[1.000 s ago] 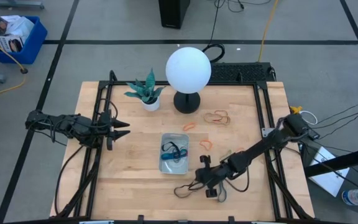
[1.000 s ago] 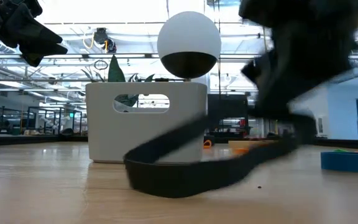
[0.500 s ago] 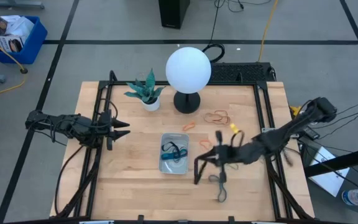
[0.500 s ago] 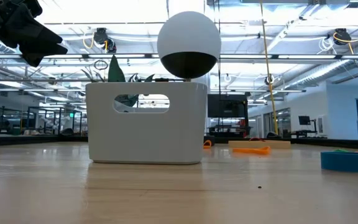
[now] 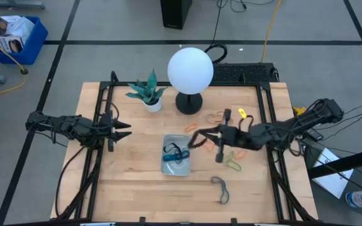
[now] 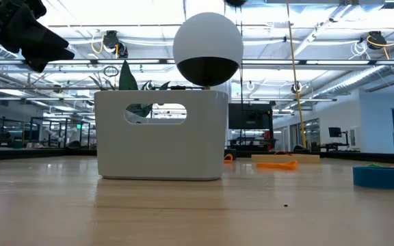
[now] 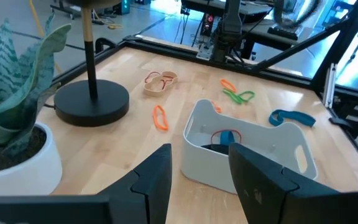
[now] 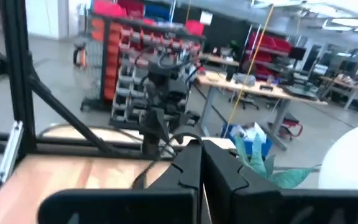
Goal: Pick and place rubber bands into bin
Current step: Put the black rubber band into the gray bin
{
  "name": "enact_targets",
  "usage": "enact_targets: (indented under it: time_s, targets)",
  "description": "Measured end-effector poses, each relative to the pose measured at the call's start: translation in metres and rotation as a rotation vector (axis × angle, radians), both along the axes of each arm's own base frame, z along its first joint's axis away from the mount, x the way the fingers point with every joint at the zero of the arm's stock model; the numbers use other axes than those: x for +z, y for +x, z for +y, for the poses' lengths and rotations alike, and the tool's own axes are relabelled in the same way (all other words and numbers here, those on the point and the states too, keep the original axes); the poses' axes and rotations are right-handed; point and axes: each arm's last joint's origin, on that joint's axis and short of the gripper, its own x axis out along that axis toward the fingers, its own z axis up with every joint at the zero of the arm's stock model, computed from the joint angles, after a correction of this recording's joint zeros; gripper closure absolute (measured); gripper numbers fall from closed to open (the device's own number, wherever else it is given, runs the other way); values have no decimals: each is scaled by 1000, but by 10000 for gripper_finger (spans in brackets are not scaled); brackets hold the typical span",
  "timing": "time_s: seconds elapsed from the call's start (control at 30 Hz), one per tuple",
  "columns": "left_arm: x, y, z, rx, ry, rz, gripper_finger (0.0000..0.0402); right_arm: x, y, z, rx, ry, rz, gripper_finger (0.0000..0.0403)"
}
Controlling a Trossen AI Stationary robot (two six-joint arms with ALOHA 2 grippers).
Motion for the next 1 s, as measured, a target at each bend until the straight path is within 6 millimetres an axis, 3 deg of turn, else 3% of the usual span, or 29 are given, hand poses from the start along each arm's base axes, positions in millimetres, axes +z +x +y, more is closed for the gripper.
enact_targets:
  time_s: [0.17, 0.27, 0.63, 1.0]
  targets:
    - [0, 0, 0, -13, 48, 6, 236, 2, 30, -16, -4, 20, 99, 403]
    - [0, 0, 0, -13, 51, 7, 236, -10, 51, -25, 24, 54, 170, 403]
    - [0, 0, 0, -14, 53, 7, 236, -98, 106, -34, 29, 123, 450, 403]
    - [0, 0, 0, -21, 79, 10, 236, -173, 132, -26, 82, 211, 649, 403]
